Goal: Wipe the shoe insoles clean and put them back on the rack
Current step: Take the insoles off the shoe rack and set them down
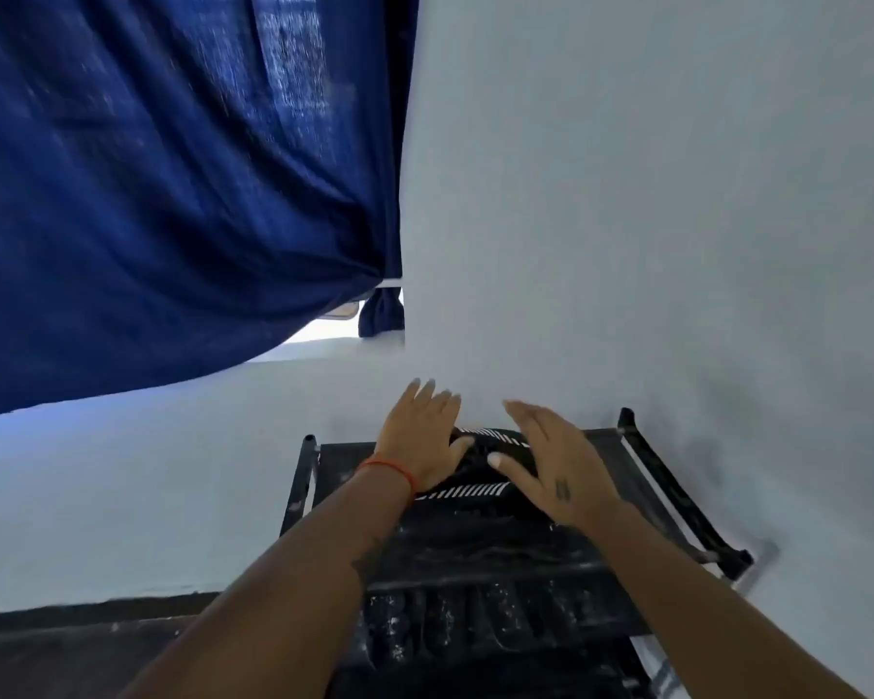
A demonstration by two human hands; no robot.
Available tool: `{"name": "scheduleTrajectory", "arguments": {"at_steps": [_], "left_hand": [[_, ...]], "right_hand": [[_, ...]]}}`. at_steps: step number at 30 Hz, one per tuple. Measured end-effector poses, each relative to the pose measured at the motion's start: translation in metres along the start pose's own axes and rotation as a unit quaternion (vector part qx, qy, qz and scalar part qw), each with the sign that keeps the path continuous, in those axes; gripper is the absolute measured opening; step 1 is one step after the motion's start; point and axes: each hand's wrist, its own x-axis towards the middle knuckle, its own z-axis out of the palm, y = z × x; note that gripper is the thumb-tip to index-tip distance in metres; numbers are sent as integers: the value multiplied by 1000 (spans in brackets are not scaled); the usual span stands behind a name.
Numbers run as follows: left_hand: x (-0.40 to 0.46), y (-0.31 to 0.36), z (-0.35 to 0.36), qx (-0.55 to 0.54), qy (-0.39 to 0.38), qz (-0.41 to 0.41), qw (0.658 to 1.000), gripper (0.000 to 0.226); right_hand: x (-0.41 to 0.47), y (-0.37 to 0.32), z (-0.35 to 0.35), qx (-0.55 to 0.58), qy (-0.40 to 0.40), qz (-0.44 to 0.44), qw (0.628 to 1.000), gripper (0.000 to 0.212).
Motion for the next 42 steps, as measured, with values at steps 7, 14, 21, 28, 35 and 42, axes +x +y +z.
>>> {"name": "scheduleTrajectory", "arguments": {"at_steps": [7, 14, 21, 28, 35, 42], "left_hand": [[13, -4, 58, 168, -142, 78, 972, 43], [18, 3, 72, 212, -80, 66, 972, 26], [-18, 34, 48, 246, -2, 14, 969, 24], [-104, 89, 1, 219, 19, -14, 975, 22], [-181, 160, -23, 153, 3, 28, 988, 21], [-214, 244, 46, 29, -89, 56, 994, 25]], "right_hand": [[-32, 24, 68, -57, -130, -97, 985, 80], [-36, 32, 84, -68, -48, -175, 981, 30], [-61, 22, 51, -77, 34, -203, 976, 30], [-158, 14, -20, -71, 56, -154, 984, 28], [-299, 41, -56, -66, -39, 49, 996, 30], [-428, 86, 2, 13, -152, 303, 941, 33]]}}
